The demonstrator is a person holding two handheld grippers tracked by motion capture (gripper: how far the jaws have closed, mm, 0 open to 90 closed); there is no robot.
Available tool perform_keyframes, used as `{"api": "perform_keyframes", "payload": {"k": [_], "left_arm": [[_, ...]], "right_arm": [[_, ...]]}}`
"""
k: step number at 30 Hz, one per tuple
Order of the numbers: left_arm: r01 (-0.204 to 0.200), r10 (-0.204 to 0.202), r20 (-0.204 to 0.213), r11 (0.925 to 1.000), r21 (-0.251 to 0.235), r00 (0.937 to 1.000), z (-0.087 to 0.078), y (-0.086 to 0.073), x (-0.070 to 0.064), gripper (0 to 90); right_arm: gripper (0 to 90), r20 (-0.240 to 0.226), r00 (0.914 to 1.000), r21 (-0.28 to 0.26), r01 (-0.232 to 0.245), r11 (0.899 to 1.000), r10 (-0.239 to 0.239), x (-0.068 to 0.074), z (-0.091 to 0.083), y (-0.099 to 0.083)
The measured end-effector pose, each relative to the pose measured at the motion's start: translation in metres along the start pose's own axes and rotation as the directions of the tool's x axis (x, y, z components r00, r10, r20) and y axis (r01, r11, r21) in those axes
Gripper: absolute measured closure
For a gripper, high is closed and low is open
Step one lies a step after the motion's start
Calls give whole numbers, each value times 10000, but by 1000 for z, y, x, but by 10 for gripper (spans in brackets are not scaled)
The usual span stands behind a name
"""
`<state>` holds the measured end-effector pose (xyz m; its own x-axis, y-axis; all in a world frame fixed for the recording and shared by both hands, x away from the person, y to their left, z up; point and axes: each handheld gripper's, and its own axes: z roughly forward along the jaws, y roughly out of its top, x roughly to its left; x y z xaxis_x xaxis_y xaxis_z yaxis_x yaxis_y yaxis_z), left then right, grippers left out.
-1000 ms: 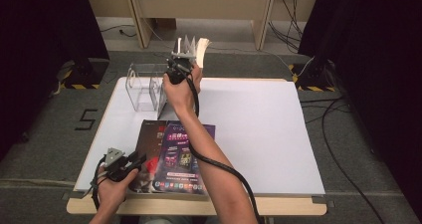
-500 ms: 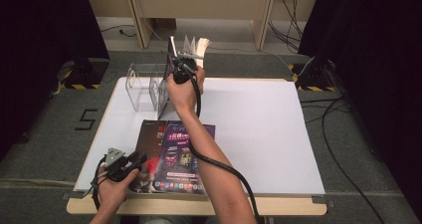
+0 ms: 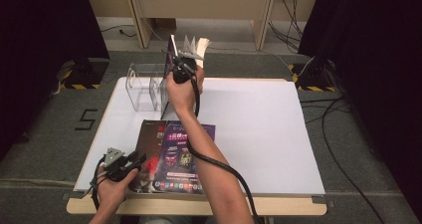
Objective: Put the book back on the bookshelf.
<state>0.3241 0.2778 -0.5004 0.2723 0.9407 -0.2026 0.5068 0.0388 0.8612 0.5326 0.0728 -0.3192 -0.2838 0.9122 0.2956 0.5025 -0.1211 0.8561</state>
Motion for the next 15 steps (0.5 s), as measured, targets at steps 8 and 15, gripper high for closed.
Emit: {"api": "perform_keyframes", "payload": {"k": [8,15], "left_arm": [[-23,23,6,10000,-1,10000,0,0,-1,606],[-9,9,15,10000,-3,10000,1,0,-3,605]], "right_arm": [[789,234,9994,-158,275,9995,-272,8,0,-4],[703,-70,9981,-174,603,9980,-604,6,-6,-1]]}}
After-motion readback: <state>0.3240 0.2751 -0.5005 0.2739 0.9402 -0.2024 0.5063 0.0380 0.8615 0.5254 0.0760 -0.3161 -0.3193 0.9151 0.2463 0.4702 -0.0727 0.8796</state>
